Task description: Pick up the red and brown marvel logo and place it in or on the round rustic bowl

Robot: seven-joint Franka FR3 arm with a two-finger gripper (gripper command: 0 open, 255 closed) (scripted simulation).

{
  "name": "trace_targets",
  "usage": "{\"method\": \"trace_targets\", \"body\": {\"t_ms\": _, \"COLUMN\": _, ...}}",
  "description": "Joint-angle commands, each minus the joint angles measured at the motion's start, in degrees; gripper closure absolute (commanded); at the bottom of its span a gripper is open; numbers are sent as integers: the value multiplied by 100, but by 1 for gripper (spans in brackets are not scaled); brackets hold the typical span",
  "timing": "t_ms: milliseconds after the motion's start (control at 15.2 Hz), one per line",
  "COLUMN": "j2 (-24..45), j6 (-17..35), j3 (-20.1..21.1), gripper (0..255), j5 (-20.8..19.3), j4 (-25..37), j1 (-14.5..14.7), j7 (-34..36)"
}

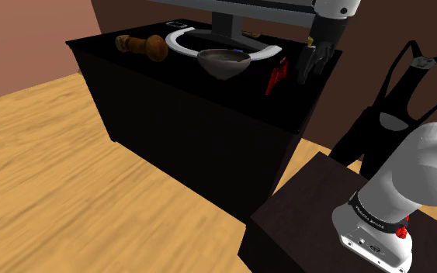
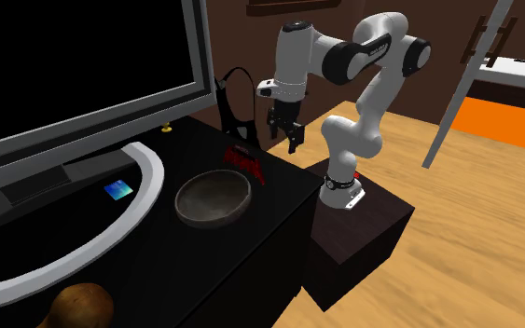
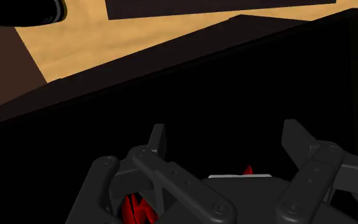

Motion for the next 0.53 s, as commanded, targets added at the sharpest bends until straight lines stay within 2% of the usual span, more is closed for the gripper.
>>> {"method": "trace_targets", "body": {"t_ms": 0, "j2": 0, "j6": 0, "j3": 0, "gripper": 0, "j5": 0, "j4": 0, "j1": 0, "j7": 0}}
{"method": "trace_targets", "body": {"t_ms": 198, "j2": 774, "j6": 81, "j3": 395, "gripper": 0, "j5": 421, "j4": 630, "j1": -542, "j7": 1897}}
{"method": "trace_targets", "body": {"t_ms": 462, "j2": 1667, "j6": 150, "j3": 711, "gripper": 0, "j5": 784, "j4": 1457, "j1": -1249, "j7": 4336}}
